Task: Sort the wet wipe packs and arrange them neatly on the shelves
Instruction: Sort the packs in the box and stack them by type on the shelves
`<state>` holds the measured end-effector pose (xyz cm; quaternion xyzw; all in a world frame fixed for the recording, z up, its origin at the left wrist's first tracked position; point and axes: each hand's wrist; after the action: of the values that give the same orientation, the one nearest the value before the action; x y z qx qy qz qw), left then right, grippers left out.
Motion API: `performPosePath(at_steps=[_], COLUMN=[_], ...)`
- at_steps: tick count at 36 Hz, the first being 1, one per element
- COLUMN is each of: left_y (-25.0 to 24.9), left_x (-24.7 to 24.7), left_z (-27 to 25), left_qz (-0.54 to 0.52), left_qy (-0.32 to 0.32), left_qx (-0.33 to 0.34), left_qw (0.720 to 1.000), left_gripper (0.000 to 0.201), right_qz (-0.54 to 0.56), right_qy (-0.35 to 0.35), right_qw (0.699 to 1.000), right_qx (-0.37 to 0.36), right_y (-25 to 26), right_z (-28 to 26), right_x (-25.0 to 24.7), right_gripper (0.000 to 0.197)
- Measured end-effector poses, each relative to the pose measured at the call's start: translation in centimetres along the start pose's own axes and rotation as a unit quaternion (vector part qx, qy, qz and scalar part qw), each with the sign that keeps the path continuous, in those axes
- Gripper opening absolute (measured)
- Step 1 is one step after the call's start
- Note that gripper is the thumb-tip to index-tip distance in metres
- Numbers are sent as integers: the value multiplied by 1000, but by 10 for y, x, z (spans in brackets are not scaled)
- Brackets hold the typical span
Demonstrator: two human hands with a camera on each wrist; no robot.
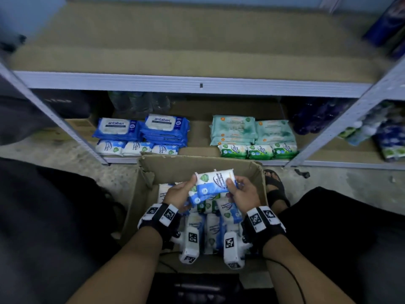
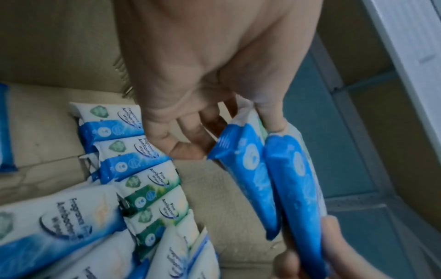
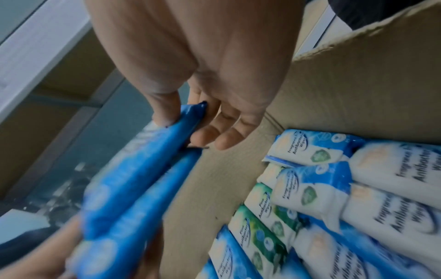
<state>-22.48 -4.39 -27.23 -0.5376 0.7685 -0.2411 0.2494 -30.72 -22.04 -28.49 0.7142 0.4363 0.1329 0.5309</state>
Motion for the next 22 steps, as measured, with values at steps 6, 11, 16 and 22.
performPosePath(at_steps=[6,11,16,22], left_y=[-6,-9,-8,-9], left_x=[-12,-23,-30,-37], left_z=[-15,-23,-22,-20], left_qz=[-134,-92,-54,-88], left_qy=[86,129,132,102], left_qx=[-52,-9,25,41], left_qw=[986,987,990,990], left_gripper=[59,70,73,63], right_qz=[-40,-82,-78,22], right_qy=[30,27,11,87], right_qw=[998,994,992,995], right_qx=[-41,-74,-98,44], right_y=[-2,-3,1,12], right_z=[-14,-20,-33,-33], right_x=[6,13,17,18], right_gripper=[19,26,23,55])
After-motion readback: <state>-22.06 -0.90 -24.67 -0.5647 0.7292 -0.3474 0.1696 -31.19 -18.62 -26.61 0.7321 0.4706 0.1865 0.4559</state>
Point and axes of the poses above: each hand's wrist, its own z-axis towards the middle knuckle, its own x-axis out of the palm, y = z × x, and after that the axes turned 5 degrees about -y, right-handed
